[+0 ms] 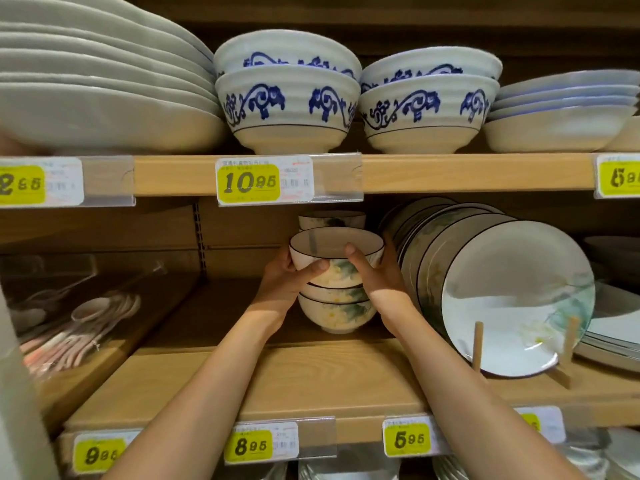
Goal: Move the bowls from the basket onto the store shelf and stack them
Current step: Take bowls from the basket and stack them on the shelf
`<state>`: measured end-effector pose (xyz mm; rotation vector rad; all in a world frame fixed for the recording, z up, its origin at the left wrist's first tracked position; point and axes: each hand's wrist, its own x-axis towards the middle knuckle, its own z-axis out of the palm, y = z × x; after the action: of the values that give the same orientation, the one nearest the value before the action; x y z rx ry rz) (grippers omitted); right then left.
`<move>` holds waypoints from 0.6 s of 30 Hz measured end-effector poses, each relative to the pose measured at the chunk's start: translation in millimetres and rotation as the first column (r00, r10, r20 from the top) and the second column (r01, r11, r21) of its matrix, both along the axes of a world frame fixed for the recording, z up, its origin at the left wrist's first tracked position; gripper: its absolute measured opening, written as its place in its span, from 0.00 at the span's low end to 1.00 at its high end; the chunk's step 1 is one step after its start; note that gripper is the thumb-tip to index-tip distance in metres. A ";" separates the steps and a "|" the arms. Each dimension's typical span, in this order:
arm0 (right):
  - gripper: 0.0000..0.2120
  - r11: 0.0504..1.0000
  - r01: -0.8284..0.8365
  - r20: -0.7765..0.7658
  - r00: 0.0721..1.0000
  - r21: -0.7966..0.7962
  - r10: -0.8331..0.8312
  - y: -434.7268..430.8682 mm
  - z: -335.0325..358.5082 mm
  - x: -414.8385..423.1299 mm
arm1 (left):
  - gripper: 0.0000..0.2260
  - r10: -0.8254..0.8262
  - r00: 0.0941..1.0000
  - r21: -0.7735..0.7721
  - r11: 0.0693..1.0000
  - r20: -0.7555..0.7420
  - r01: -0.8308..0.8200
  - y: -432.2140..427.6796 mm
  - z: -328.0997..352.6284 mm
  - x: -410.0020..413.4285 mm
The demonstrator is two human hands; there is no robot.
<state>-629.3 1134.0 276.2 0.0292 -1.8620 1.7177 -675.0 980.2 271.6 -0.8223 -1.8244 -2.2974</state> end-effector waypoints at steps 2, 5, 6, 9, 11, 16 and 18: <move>0.40 1.000 0.002 0.039 0.999 -0.013 -0.001 2.0 -2.9 -3.0 | 0.22 -0.009 1.000 -0.013 1.000 -0.002 0.009 2.0 -1.9 -1.6; 0.38 1.000 0.008 0.053 0.999 -0.021 -0.007 3.8 -4.8 -5.5 | 0.23 -0.033 0.999 -0.039 0.999 0.011 0.034 3.1 -6.0 -4.8; 0.37 1.000 0.014 0.051 0.999 -0.014 -0.013 4.0 -5.5 -6.4 | 0.23 -0.038 0.999 -0.043 0.998 0.015 0.039 2.9 -7.2 -5.9; 0.37 1.000 0.024 0.080 0.997 -0.016 -0.023 5.3 -8.5 -9.6 | 0.23 -0.038 0.999 -0.057 0.998 0.026 0.040 1.7 -10.0 -9.0; 0.39 0.999 0.020 0.135 0.991 -0.027 -0.016 6.1 -10.6 -11.6 | 0.22 -0.043 0.999 -0.074 0.996 0.034 0.045 1.6 -12.0 -10.7; 0.38 0.999 0.026 0.174 0.985 -0.038 -0.019 7.6 -14.3 -15.9 | 0.22 -0.040 0.997 -0.103 0.994 0.060 0.046 2.9 -16.8 -12.7; 0.39 0.999 0.029 0.179 0.984 -0.033 -0.023 7.3 -15.3 -16.7 | 0.22 -0.034 0.997 -0.120 0.992 0.064 0.041 1.4 -17.9 -13.7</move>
<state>-646.0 1141.3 260.8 -0.1682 -1.9495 1.7854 -688.7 981.7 253.6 -0.8165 -2.0092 -2.2778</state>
